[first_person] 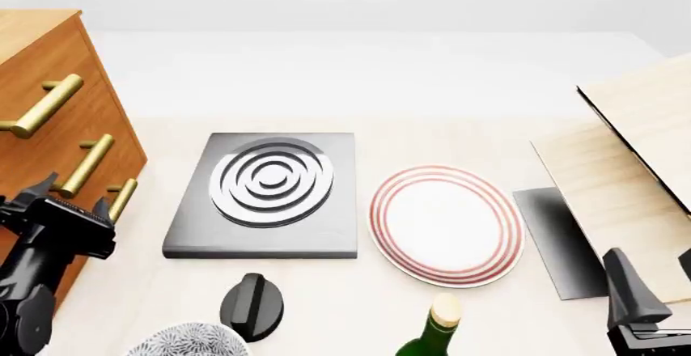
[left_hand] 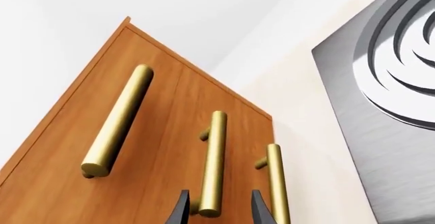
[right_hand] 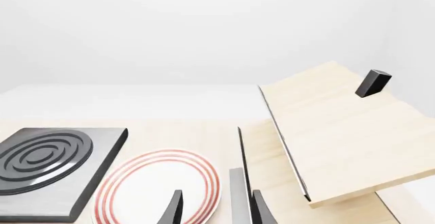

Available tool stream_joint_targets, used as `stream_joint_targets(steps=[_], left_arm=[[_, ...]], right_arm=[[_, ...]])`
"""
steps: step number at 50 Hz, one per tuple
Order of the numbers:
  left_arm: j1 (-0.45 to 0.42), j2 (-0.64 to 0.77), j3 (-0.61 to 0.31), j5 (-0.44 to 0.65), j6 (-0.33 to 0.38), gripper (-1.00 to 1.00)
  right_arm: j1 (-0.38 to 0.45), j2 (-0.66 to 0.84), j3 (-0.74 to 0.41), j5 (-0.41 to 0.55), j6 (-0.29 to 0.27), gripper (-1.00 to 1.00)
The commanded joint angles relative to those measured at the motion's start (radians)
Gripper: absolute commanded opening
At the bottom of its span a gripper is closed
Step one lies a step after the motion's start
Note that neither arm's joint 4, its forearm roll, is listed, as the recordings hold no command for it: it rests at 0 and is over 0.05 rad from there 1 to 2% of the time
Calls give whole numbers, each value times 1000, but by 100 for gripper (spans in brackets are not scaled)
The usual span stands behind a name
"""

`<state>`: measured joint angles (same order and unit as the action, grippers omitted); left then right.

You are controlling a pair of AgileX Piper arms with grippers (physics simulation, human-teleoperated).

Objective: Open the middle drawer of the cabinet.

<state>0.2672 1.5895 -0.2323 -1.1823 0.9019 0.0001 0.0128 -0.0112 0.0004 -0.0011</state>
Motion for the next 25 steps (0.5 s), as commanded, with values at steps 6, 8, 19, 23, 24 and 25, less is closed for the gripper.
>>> stream_joint_targets(steps=[6, 8, 19, 23, 24, 25], left_arm=[[72, 74, -75, -36, 43, 100], [74, 74, -77, -32, 40, 100], [121, 35, -100, 5, 41, 100], [139, 29, -110, 9, 46, 100], [140, 27, -112, 15, 43, 100], [143, 27, -112, 12, 45, 100]], right_arm=[[0, 0, 0, 0, 1, 100], [0, 0, 0, 0, 0, 100], [0, 0, 0, 0, 0, 100], [0, 0, 0, 0, 0, 100], [0, 0, 0, 0, 0, 100], [0, 0, 0, 0, 0, 100]])
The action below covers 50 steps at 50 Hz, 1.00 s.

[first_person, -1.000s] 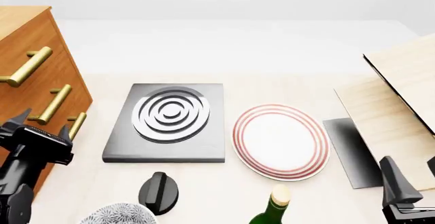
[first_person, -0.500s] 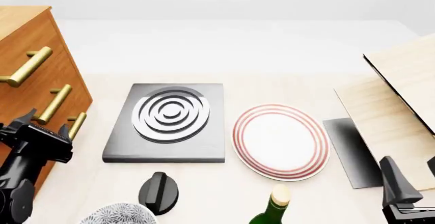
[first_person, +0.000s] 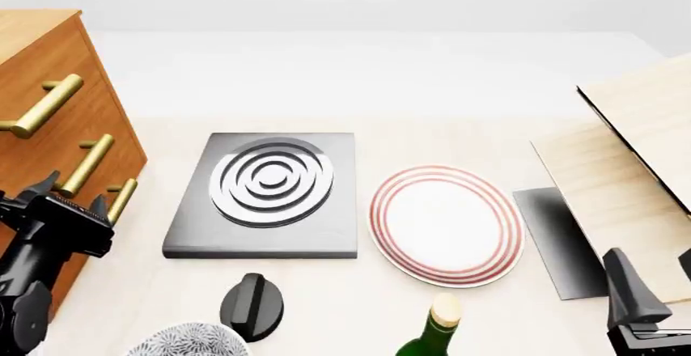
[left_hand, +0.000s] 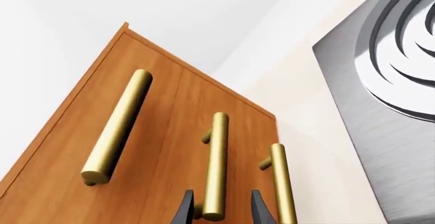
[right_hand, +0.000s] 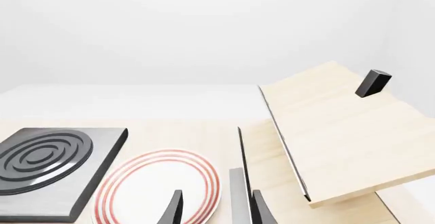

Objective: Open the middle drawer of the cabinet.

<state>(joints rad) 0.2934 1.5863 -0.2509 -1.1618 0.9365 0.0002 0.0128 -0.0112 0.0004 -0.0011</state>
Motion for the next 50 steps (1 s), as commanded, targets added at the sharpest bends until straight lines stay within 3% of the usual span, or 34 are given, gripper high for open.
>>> stream_joint_targets(steps=[1, 4, 5, 25, 37, 50], left_arm=[[117, 31, -94, -9, 10, 100], [125, 30, -87, -25, 14, 100], [128, 24, -84, -32, 14, -100], [122, 10, -61, -58, 65, -100], [44, -107, -36, -58, 273, -100], [-3, -108, -50, -58, 339, -100]], right_arm=[[0, 0, 0, 0, 0, 100], [0, 0, 0, 0, 0, 100], [0, 0, 0, 0, 0, 100], [0, 0, 0, 0, 0, 100], [0, 0, 0, 0, 0, 100], [0, 0, 0, 0, 0, 100]])
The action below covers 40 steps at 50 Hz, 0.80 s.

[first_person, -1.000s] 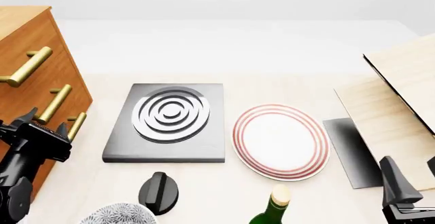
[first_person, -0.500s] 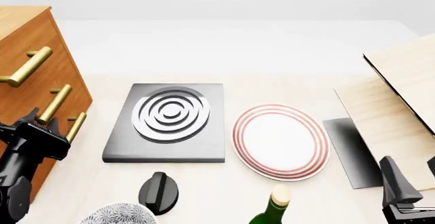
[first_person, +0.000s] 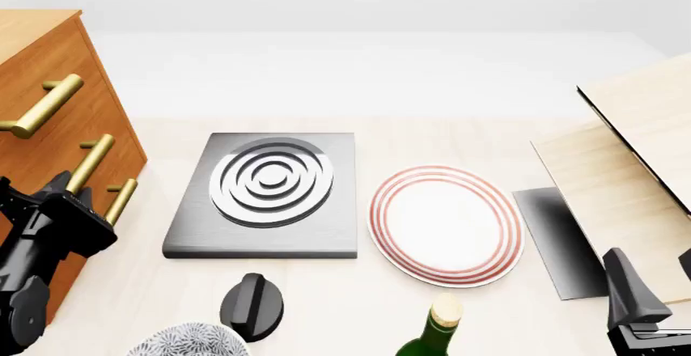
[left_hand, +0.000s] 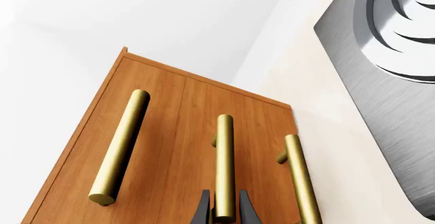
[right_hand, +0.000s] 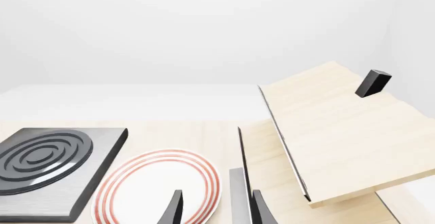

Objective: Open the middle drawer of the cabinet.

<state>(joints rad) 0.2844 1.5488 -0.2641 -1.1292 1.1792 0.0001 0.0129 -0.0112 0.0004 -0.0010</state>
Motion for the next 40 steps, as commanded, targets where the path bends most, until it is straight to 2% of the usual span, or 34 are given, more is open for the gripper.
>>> stream_joint_targets(steps=[1, 24, 40], left_arm=[[4, -67, -38, -91, 99, -100], [-95, -13, -52, -91, 151, -100], [-169, -45, -19, -91, 149, -100]], right_arm=[[0, 0, 0, 0, 0, 100], [0, 0, 0, 0, 0, 100], [0, 0, 0, 0, 0, 100]])
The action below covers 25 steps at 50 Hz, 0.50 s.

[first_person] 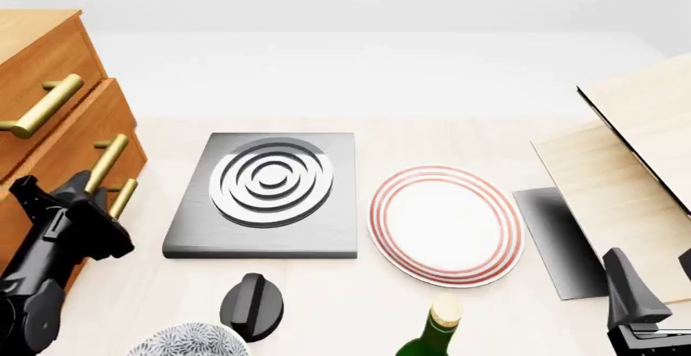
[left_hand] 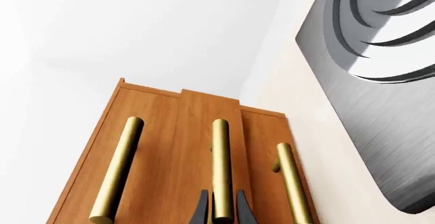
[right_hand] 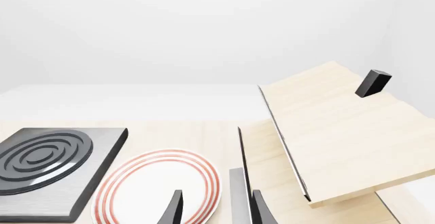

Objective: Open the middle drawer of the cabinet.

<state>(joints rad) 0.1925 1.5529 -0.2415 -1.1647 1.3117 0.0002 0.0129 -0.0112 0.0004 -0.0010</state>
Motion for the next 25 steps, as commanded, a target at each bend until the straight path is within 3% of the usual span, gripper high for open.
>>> stream_joint_targets(steps=[1, 25], left_arm=[[-82, -54, -40, -55, 20, -100], [-164, -62, -9, -55, 11, -100]], right_arm=[[0, 0, 0, 0, 0, 100], [0, 0, 0, 0, 0, 100]])
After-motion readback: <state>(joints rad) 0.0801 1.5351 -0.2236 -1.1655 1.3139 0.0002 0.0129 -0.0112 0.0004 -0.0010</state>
